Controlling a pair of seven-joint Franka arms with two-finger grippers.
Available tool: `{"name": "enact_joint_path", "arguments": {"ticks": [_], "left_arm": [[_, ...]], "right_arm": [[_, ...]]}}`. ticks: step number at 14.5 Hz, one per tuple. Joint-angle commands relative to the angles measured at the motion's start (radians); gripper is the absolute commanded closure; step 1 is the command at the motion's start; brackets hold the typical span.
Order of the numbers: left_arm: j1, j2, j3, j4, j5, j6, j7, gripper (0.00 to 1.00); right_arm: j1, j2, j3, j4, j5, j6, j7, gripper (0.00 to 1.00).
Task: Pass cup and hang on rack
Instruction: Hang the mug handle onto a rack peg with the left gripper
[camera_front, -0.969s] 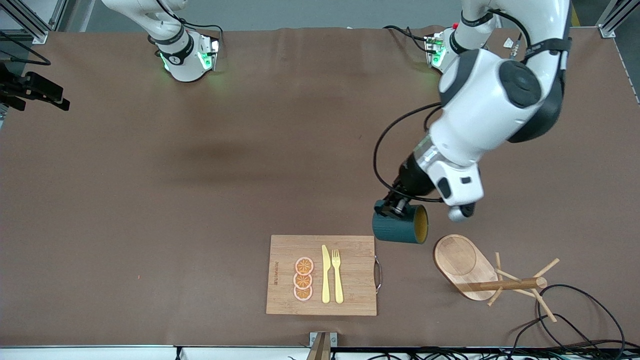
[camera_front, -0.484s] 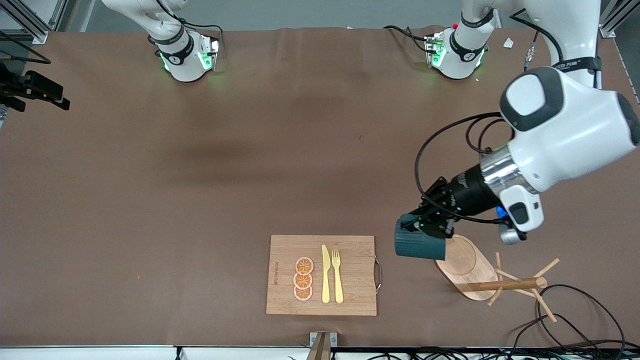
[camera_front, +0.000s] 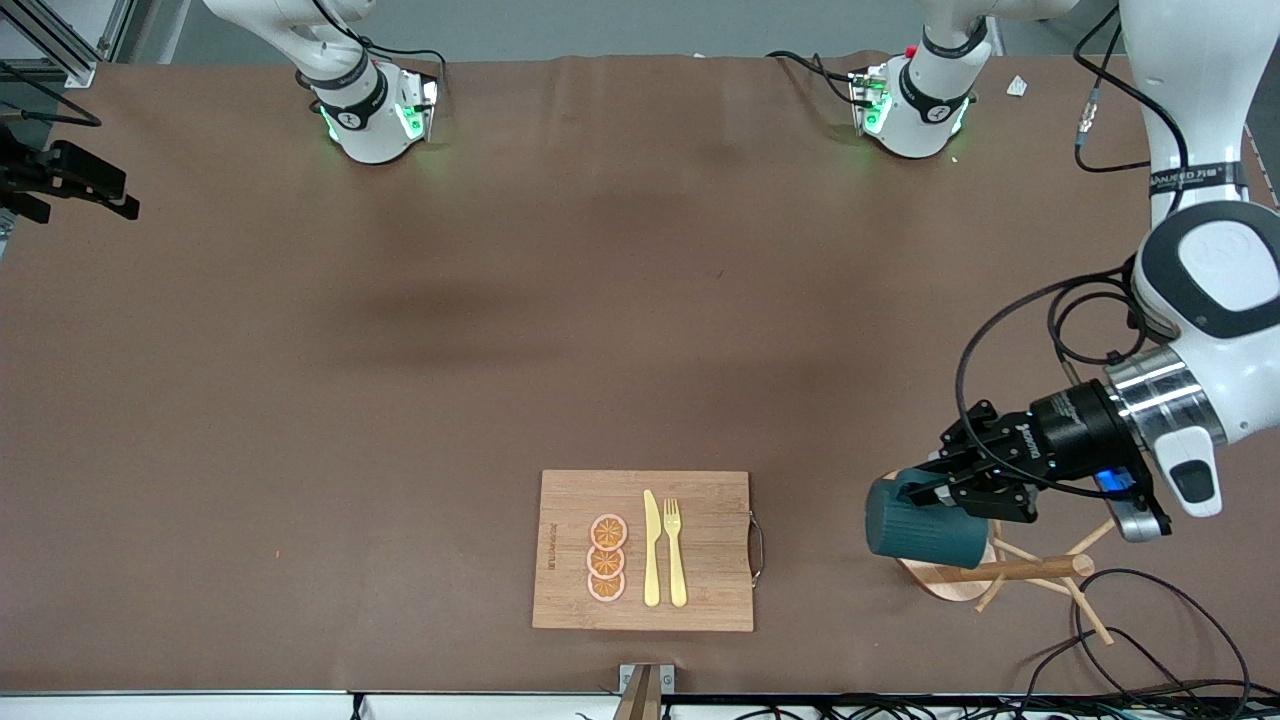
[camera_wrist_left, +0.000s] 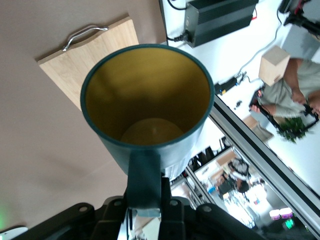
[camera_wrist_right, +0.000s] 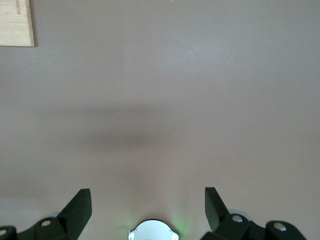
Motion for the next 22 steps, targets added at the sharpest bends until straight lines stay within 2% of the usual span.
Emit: {"name": "enact_joint_path", "arguments": {"ticks": [1, 5, 13, 22], "left_arm": [[0.031, 0.036, -0.008, 0.010, -0.099, -0.040, 0.083, 1.00], [0.091, 0.102, -0.008, 0.010, -0.242, -0.135, 0.222, 1.00], [0.168, 0.150, -0.008, 0.010, -0.259, -0.263, 0.276, 1.00], [0.200, 0.182, -0.008, 0.010, -0.271, -0.272, 0.325, 1.00]], "right_arm": [[0.002, -0.034, 0.001, -0.031, 0.004, 0.001, 0.035, 0.00], [0.002, -0.034, 0.001, -0.031, 0.004, 0.001, 0.029, 0.00], [0.002, -0.034, 0.001, -0.031, 0.004, -0.002, 0.029, 0.00], [-0.001, -0.035, 0.001, -0.034, 0.005, -0.003, 0.028, 0.00]]}}
